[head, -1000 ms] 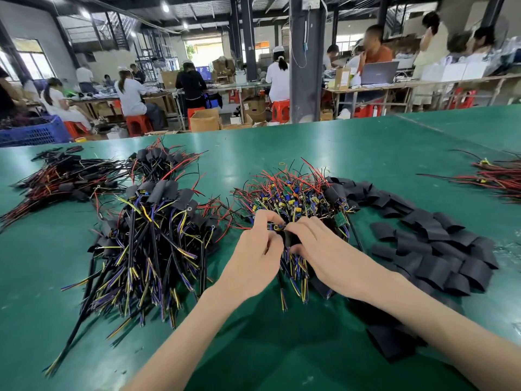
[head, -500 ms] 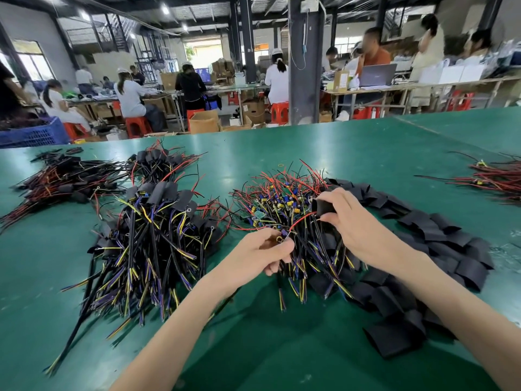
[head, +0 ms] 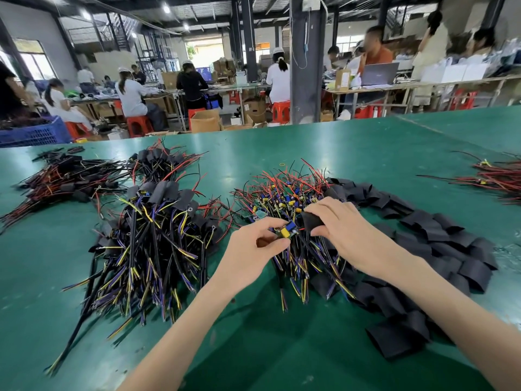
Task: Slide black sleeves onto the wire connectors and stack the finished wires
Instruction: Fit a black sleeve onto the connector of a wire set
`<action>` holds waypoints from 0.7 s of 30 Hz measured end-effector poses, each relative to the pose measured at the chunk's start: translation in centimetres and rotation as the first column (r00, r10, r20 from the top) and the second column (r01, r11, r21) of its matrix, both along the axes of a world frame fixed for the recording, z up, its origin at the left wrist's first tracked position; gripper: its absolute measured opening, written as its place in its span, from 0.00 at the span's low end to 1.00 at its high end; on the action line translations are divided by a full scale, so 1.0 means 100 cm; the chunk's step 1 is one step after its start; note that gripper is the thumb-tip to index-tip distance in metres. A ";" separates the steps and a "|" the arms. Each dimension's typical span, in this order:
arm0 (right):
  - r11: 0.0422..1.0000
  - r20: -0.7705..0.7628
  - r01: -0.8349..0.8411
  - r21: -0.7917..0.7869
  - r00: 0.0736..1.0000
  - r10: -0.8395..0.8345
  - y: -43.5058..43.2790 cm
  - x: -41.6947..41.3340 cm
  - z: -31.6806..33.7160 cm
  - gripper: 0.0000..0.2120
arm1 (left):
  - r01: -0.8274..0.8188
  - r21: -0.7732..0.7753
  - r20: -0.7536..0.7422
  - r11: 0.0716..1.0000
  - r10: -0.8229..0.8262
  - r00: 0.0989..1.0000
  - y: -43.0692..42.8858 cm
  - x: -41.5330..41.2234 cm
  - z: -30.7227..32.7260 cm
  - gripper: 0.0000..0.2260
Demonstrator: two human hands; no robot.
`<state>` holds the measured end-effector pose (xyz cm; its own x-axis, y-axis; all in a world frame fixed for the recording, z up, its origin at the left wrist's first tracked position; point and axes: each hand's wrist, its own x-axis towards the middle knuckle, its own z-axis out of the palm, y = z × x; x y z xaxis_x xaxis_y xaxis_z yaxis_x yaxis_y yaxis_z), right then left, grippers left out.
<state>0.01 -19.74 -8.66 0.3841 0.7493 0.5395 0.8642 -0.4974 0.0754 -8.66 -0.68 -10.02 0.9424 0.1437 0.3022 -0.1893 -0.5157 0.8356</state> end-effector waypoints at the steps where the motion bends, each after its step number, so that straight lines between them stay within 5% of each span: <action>1: 1.000 -0.010 -0.003 -0.007 1.000 0.003 0.001 -0.001 -0.001 0.17 | -0.002 0.022 0.011 1.000 0.001 1.000 -0.001 0.000 0.000 0.11; 5: 0.998 -0.057 -0.035 -0.049 0.998 0.032 0.001 -0.003 0.000 0.17 | 0.005 0.073 0.030 0.997 -0.007 1.000 -0.002 -0.002 0.004 0.12; 21: 0.990 -0.108 0.002 -0.140 0.994 -0.017 0.002 -0.006 0.000 0.20 | -0.036 -0.137 0.047 0.990 0.042 0.998 -0.006 -0.006 0.008 0.05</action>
